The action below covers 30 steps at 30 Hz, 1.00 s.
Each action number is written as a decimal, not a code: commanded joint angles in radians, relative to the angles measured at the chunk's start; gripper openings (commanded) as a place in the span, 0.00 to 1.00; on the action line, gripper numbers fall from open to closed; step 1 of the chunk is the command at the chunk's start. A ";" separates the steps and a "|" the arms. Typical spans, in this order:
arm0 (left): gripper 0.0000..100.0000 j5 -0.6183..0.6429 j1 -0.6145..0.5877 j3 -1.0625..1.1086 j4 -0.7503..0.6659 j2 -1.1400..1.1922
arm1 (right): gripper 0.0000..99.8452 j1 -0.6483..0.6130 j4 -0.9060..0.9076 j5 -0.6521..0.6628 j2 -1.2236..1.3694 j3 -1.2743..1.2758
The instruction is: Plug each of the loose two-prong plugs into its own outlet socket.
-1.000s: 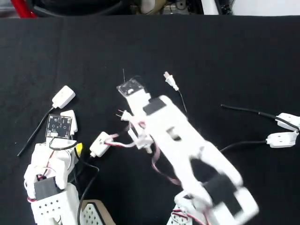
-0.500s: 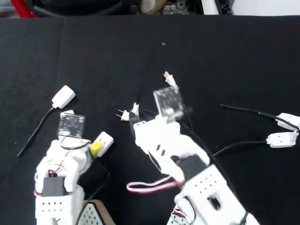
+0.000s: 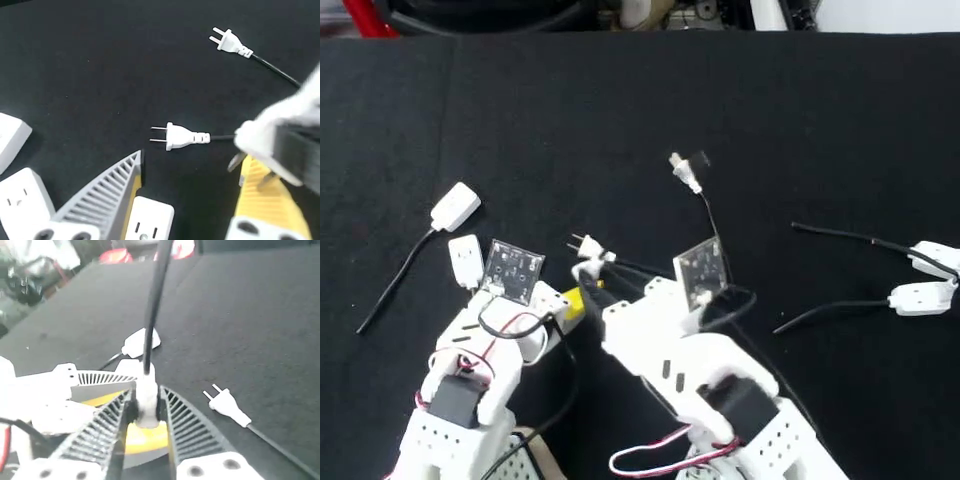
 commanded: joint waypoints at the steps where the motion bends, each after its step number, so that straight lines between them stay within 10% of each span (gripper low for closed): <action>1: 0.30 0.017 -0.025 -0.001 -0.077 -0.008 | 0.01 -0.020 0.043 -0.011 -0.007 -0.045; 12: 0.29 0.005 -0.064 -0.010 -0.028 -0.006 | 0.01 -0.006 0.098 0.018 -0.007 -0.082; 23: 0.29 -0.293 -0.208 -0.062 0.060 -0.009 | 0.01 0.149 0.123 0.097 -0.007 -0.082; 30: 0.29 0.167 -0.323 -0.096 -0.133 -0.008 | 0.01 -0.043 0.218 0.152 -0.013 -0.107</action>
